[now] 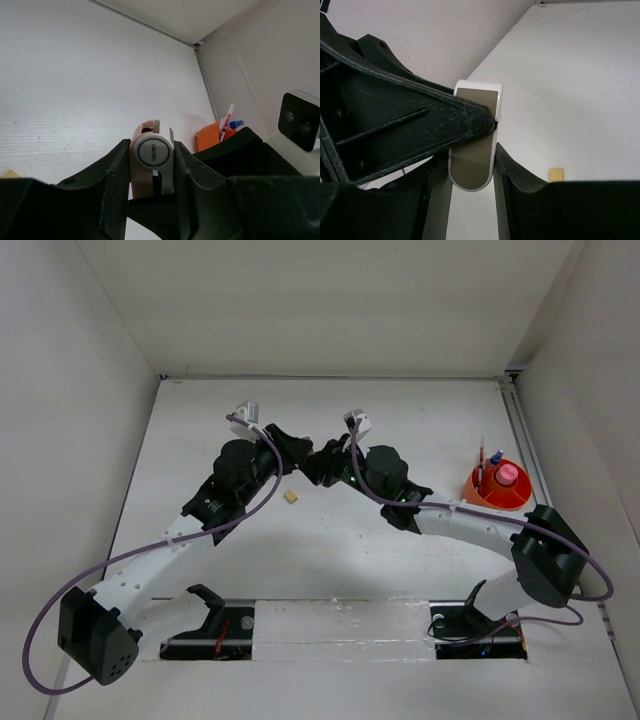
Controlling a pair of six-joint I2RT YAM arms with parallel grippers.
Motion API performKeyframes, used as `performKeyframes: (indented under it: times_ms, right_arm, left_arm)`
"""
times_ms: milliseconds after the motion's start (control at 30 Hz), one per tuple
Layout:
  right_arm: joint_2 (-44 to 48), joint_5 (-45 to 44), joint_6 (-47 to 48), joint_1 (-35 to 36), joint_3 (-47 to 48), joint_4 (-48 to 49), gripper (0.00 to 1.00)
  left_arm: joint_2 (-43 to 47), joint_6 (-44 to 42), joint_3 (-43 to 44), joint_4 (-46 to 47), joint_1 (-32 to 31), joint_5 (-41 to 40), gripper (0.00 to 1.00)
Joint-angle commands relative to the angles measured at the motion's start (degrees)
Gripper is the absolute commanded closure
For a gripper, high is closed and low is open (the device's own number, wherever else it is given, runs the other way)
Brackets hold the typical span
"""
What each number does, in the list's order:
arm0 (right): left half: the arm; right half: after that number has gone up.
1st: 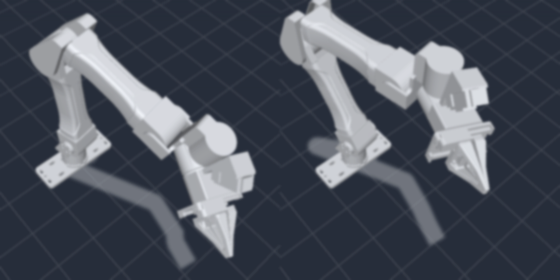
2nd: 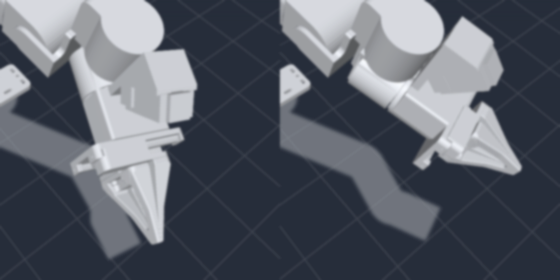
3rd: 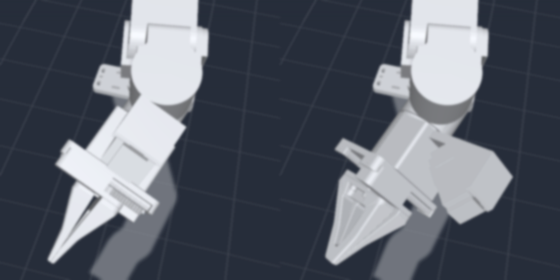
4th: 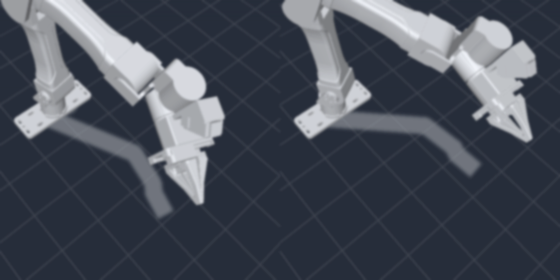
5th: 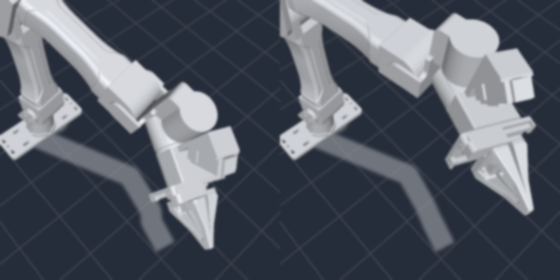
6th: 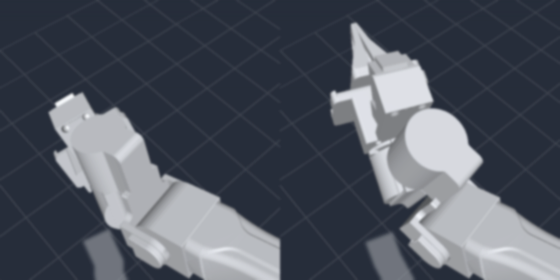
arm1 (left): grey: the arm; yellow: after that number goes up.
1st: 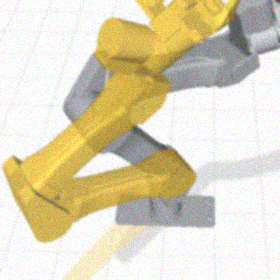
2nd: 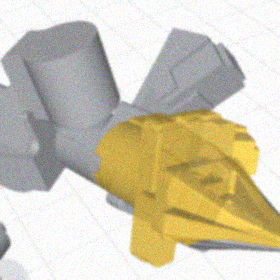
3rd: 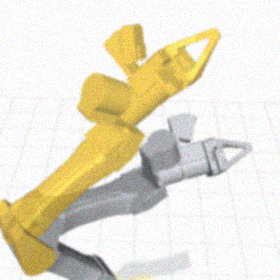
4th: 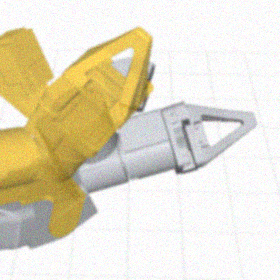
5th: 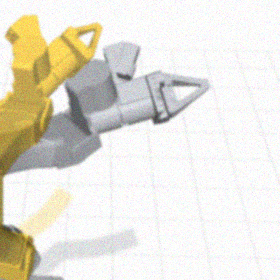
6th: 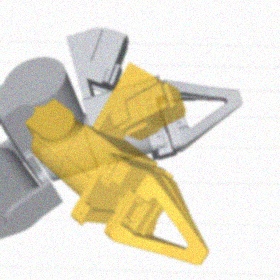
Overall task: Sort the stationery into containers
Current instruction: Place the stationery in the storage box.
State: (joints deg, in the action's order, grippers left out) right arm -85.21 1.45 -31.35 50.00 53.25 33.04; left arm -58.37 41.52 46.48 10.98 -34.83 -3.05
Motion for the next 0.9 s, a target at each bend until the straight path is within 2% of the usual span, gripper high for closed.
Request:
performKeyframes:
  times_ms: [0,133,200,300,333,433,467,567,667,767,800,867]
  right_arm:
    - [1.36,-2.77,-0.38,0.19,0.35,6.78,0.99]
    - [1.36,-2.16,1.12,0.19,1.41,5.20,1.00]
    - [1.36,-1.54,2.43,0.19,1.41,5.20,1.00]
    - [1.36,-1.01,3.92,0.72,0.28,5.20,1.00]
    - [1.36,-0.40,3.93,0.72,0.27,4.59,1.00]
    - [1.89,-0.40,4.81,1.32,0.27,3.97,1.00]
    - [1.89,-0.40,5.51,1.33,0.27,3.36,1.00]
    - [1.89,-1.10,6.74,1.33,0.27,1.25,1.00]
    - [3.98,-5.40,8.67,1.33,-0.25,-2.26,1.00]
    - [8.38,-11.28,12.27,-0.60,-0.87,-11.91,1.00]
    - [11.96,-12.60,14.72,-1.21,-0.87,-14.81,1.00]
    - [15.67,-18.37,16.41,-3.58,-0.35,-24.65,1.00]
  left_arm:
    - [0.62,0.93,-0.51,2.65,-0.50,2.79,1.00]
    - [0.62,0.32,0.18,1.41,-0.50,2.79,1.00]
    - [0.62,-0.29,0.89,-0.25,-0.50,2.26,0.82]
    - [1.24,-1.69,2.64,-1.48,-0.50,0.85,0.61]
    - [1.24,-2.22,3.17,-2.53,-0.50,-0.02,0.50]
    - [1.77,-2.93,5.63,-3.59,-0.50,-1.60,0.38]
    - [1.77,-3.46,6.34,-3.60,-0.50,-2.31,0.23]
    - [1.77,-4.77,9.85,-5.96,-0.50,-4.50,0.00]
    - [1.77,-5.39,14.68,-10.87,-0.50,-9.42,0.00]
    - [-0.50,-3.92,19.69,-17.81,-0.50,-18.29,0.00]
    - [-1.13,-3.90,20.49,-22.10,-0.50,-19.70,0.00]
    - [-2.18,-3.20,20.49,-24.33,1.07,-20.51,0.00]
